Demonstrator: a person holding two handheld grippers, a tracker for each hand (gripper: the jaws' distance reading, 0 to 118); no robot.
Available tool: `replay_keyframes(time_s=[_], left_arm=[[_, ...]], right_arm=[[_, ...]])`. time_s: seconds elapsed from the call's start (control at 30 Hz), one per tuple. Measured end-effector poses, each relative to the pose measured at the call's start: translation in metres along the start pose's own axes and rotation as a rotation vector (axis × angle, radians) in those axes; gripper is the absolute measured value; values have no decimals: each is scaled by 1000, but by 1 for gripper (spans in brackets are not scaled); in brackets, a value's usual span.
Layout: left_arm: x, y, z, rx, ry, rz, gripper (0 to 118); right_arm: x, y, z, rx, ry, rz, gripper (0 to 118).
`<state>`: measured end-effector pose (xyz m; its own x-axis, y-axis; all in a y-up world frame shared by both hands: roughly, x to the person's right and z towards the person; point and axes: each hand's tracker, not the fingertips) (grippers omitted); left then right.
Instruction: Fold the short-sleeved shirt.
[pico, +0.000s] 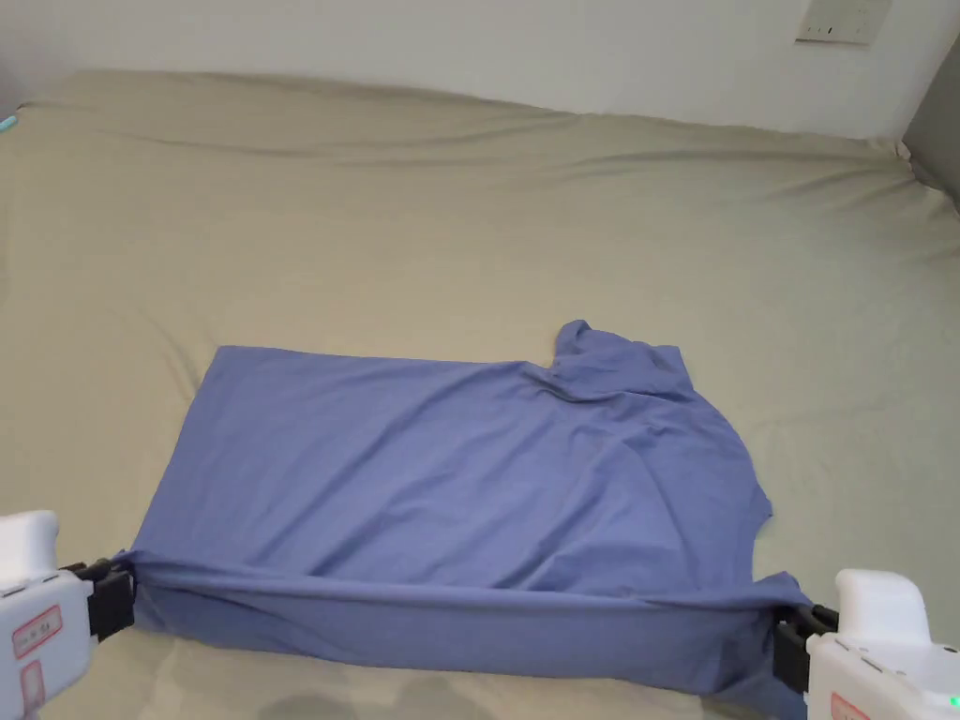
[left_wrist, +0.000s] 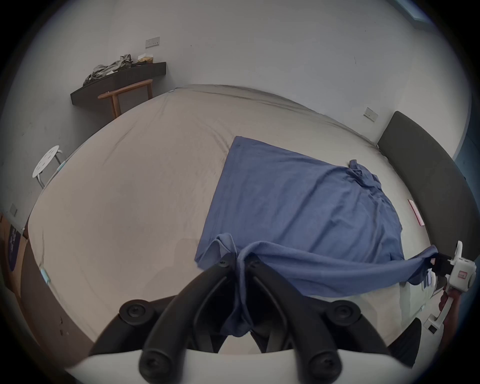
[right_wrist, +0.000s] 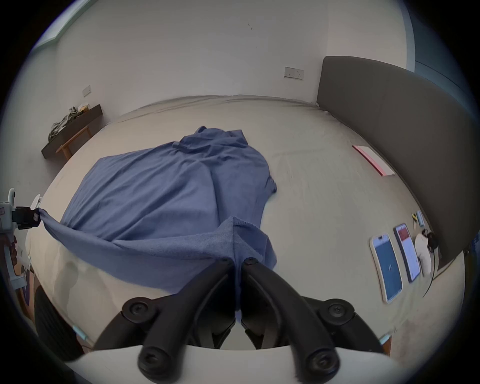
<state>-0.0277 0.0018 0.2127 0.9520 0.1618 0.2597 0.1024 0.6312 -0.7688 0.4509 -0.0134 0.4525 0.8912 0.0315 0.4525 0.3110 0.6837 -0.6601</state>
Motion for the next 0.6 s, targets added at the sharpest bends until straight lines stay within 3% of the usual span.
replay_keyframes(time_s=[0.13,0.33,0.6], left_arm=[[0,28,-49,-91,8,-5,5],[5,37,-119,-204,78,-78,5],[9,51,-139,-217,83,-106,5]], right_arm=[[-8,32,-47,-62,-65,80,3],[-16,51,-112,-150,-87,130,3],[-14,46,-149,-236,-114,160,4]])
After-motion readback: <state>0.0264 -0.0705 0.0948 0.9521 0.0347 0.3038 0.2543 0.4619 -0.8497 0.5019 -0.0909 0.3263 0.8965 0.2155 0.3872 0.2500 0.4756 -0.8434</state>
